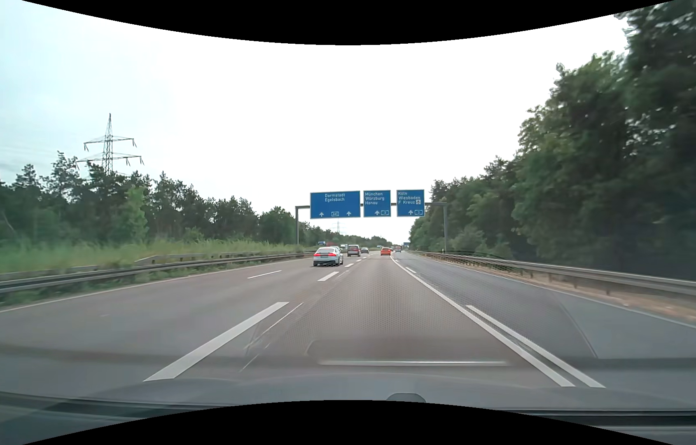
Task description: Follow the waypoints while adhering to traffic rules and regulations
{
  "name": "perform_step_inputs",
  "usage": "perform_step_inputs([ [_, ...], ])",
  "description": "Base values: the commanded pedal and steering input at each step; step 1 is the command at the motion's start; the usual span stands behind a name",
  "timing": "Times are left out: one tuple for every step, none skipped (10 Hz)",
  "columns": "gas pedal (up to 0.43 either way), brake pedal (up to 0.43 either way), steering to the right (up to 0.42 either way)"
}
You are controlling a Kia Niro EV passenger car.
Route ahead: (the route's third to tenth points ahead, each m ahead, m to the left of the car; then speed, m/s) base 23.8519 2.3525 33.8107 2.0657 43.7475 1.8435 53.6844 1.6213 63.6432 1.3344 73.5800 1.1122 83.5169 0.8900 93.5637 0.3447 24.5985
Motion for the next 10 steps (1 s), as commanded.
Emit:
perform_step_inputs([
  [0.157,0.000,0.000],
  [0.157,0.000,0.000],
  [0.157,0.000,0.000],
  [0.157,0.000,0.001],
  [0.157,0.000,0.000],
  [0.157,0.000,0.000],
  [0.157,0.000,0.000],
  [0.157,0.000,0.000],
  [0.157,0.000,0.001],
  [0.157,0.000,0.000],
])
